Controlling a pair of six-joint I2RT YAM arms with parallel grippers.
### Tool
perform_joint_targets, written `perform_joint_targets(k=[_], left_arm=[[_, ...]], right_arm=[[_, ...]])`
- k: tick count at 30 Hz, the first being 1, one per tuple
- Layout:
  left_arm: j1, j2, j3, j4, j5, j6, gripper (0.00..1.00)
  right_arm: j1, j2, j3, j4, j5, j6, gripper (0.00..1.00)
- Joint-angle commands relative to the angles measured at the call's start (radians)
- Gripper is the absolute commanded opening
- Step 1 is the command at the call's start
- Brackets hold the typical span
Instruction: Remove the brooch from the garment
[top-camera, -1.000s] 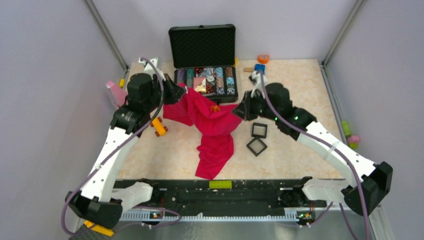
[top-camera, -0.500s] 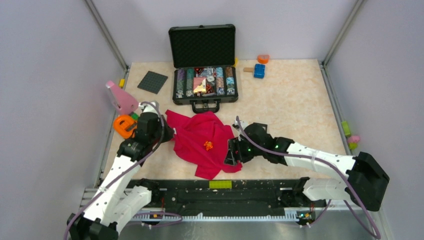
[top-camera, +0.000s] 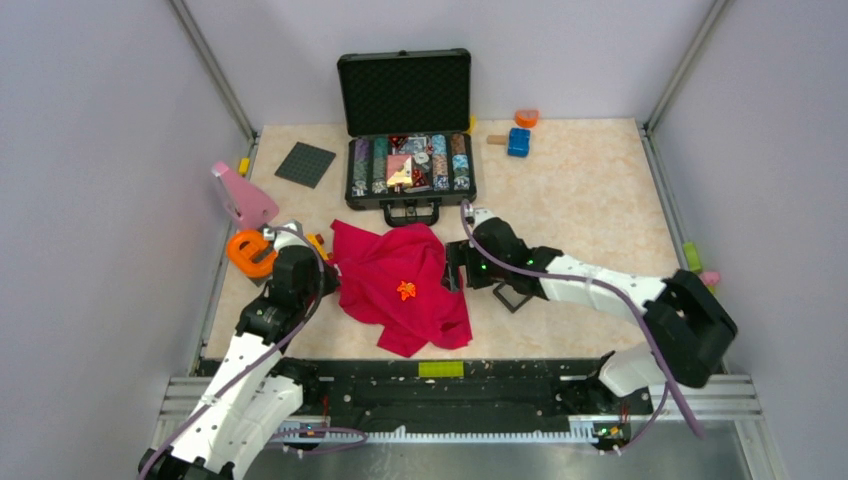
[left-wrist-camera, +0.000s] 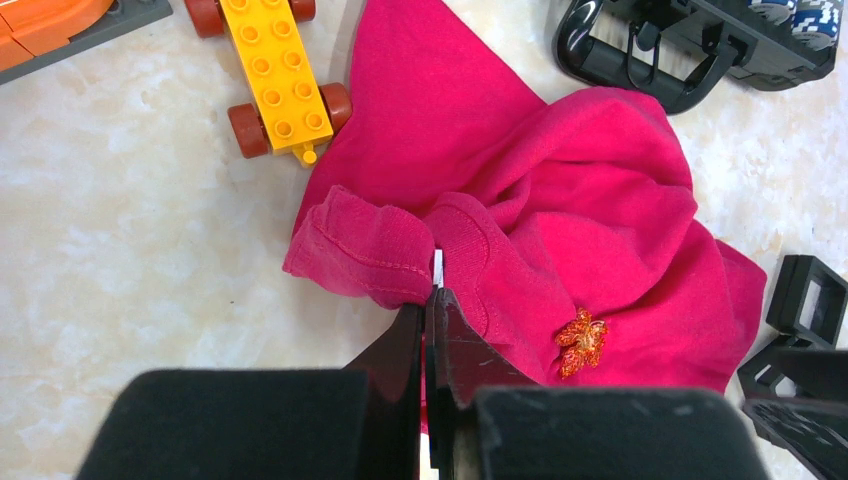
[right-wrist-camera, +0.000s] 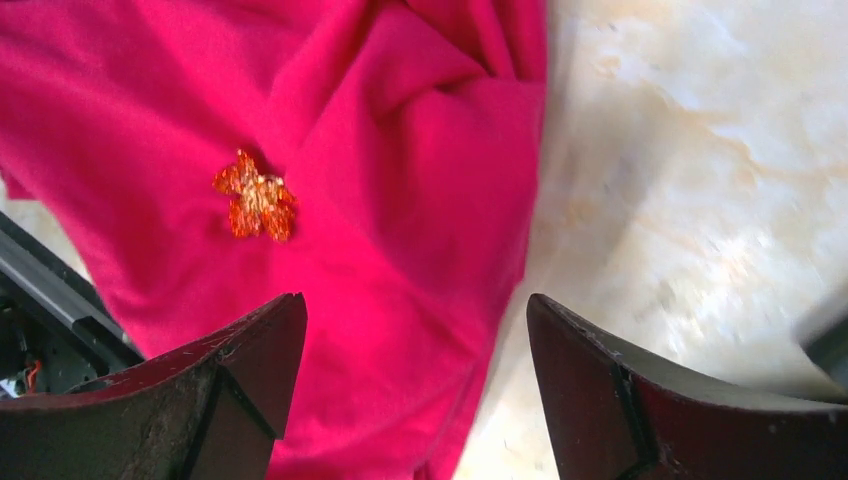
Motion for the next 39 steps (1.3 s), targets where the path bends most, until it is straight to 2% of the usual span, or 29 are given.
perform_joint_targets(k=[1, 4, 7, 8, 10, 13, 17, 22, 25, 28, 32, 35, 39], left_arm=[[0.005, 0.005, 0.006, 0.06, -0.021, -0.03, 0.0], [0.004, 0.018, 0.02, 0.064, -0.011, -0.022, 0.0], [0.005, 0.039, 0.043, 0.078, 0.003, -0.008, 0.0], [0.004, 0.057, 0.055, 0.101, 0.027, 0.001, 0.0], [0.004, 0.116, 0.116, 0.125, 0.095, 0.015, 0.0], [0.004, 0.232, 0.284, 0.137, 0.225, 0.034, 0.0], [0.005, 0.366, 0.555, 0.104, 0.257, 0.068, 0.0], [0.004, 0.616, 1.055, -0.103, 0.411, 0.108, 0.0], [0.006, 0.617, 1.215, -0.176, 0.387, 0.124, 0.0], [0.011, 0.587, 1.279, -0.27, 0.333, 0.158, 0.0], [0.023, 0.526, 1.223, -0.341, 0.291, 0.193, 0.0], [0.037, 0.447, 1.091, -0.339, 0.245, 0.202, 0.0], [0.05, 0.343, 0.82, -0.28, 0.213, 0.184, 0.0]], right_arm=[[-0.007, 0.122, 0.116, 0.106, -0.051, -0.053, 0.76], [-0.007, 0.176, 0.156, 0.113, -0.056, -0.054, 0.49], [-0.013, 0.152, 0.165, 0.114, -0.017, -0.049, 0.18], [-0.022, 0.142, 0.174, 0.105, -0.007, -0.05, 0.1], [-0.051, 0.125, 0.21, 0.065, 0.004, -0.052, 0.0], [-0.106, 0.097, 0.297, -0.019, 0.005, -0.065, 0.0], [-0.157, 0.046, 0.444, -0.129, 0.035, -0.114, 0.0], [-0.218, 0.052, 0.832, -0.372, 0.073, -0.185, 0.0], [-0.215, 0.065, 1.042, -0.507, 0.055, -0.219, 0.0], [-0.175, 0.05, 1.148, -0.609, 0.069, -0.23, 0.0], [-0.124, 0.008, 1.104, -0.642, 0.055, -0.201, 0.0], [-0.081, -0.039, 0.991, -0.635, 0.042, -0.164, 0.0], [-0.07, -0.128, 0.695, -0.503, -0.078, -0.073, 0.0]])
